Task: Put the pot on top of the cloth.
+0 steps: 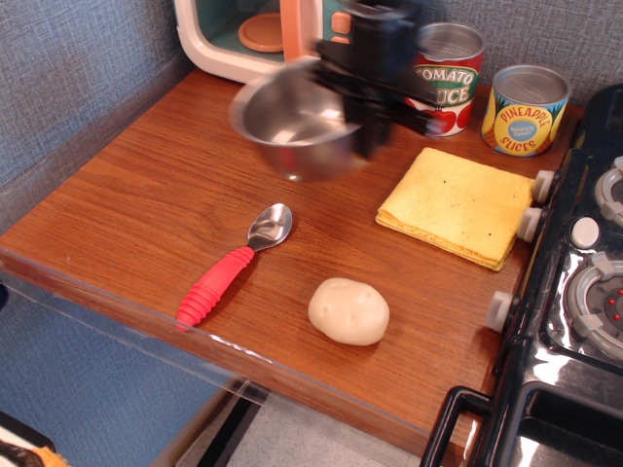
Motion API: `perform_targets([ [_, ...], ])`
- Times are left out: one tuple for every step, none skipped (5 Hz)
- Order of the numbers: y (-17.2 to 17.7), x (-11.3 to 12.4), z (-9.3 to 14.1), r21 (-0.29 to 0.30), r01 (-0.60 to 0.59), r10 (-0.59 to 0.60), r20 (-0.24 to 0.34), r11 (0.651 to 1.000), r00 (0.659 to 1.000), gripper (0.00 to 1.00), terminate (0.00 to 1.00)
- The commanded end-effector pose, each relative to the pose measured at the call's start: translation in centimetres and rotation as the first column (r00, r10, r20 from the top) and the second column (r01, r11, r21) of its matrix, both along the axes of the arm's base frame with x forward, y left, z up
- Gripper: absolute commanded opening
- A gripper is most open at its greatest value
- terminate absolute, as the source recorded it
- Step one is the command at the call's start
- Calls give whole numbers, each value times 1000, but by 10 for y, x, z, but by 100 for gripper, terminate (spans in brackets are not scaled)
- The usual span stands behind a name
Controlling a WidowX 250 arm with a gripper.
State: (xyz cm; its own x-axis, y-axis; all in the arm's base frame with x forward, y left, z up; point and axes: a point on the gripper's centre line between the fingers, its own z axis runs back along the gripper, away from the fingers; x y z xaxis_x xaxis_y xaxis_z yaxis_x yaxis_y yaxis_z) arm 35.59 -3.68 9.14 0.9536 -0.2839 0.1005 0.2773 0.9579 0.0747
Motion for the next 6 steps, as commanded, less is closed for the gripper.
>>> perform_targets([
  [-96,15,12,0,181,-181,58,983,982,0,0],
  [-108,21,0,-2,204,-204,38,979,978,0,0],
  [-101,29,-10,11,171,-171,13,985,985,0,0],
  [-77,34,-20,59,113,-113,-15,992,994,0,0],
  [-57,35,-15,80,71,-70,-13,994,997,0,0],
  [-49,29,-13,60,61,-59,-33,996,998,100,0],
])
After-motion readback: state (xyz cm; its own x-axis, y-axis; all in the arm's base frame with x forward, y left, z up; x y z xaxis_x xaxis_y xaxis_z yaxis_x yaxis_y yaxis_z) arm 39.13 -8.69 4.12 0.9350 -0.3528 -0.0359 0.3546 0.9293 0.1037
